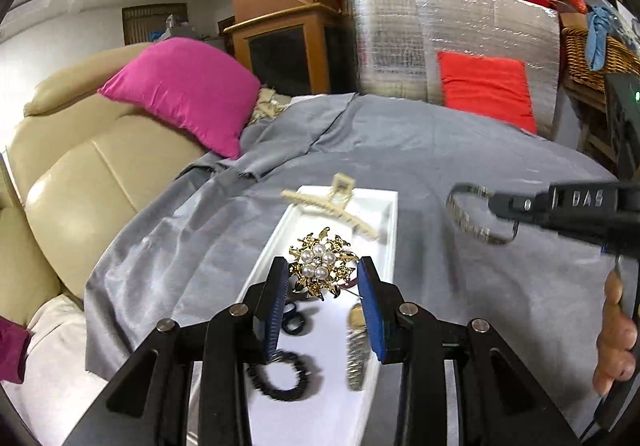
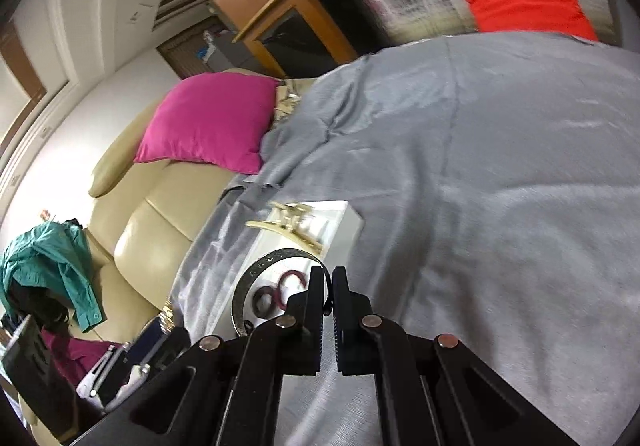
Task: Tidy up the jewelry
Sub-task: 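Carry the gold pearl brooch and silver bangle over the white tray with both tools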
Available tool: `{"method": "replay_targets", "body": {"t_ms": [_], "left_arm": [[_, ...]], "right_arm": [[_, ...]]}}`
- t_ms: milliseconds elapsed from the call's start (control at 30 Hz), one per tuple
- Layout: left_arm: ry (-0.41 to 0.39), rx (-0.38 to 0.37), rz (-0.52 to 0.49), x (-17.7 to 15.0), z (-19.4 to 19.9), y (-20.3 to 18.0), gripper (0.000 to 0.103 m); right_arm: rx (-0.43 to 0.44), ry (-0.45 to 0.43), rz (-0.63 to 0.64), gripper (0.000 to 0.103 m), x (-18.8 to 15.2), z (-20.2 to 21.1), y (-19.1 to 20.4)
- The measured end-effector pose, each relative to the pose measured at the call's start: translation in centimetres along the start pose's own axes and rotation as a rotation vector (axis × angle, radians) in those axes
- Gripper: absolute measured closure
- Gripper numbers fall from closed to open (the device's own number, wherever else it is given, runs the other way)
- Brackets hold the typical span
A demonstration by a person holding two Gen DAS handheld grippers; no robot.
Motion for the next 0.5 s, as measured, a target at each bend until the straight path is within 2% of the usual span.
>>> {"method": "replay_targets", "body": {"t_ms": [333,433,500], "left_arm": [[0.090,0.017,0.031,-3.7,-0.7,5.5,0.066],[0.137,-0.023,0.062,-4.9,-1.0,6.5,0.066],[0.161,-0.076,0.097,-5.2,-1.1,6.4,0.066]], "right_arm": [[0.060,0.020,0.103,0.098,-1.0,-4.1,5.2],[0.061,0.046,0.164,0.098,-2.0,-5.5,6.7],[0.061,0.077,0.202,0.098,-3.1,-6.6,7.5]]}}
Point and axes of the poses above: each gripper's, at about its wrist camera, not at the fingertips, and z roughly against the way its jaws point, y to its left, x to its top, the point moved 2 cm from there along -z, roughly the way its jaws point, and after that the axes turned 13 degrees about -y, right-handed, at the moved point
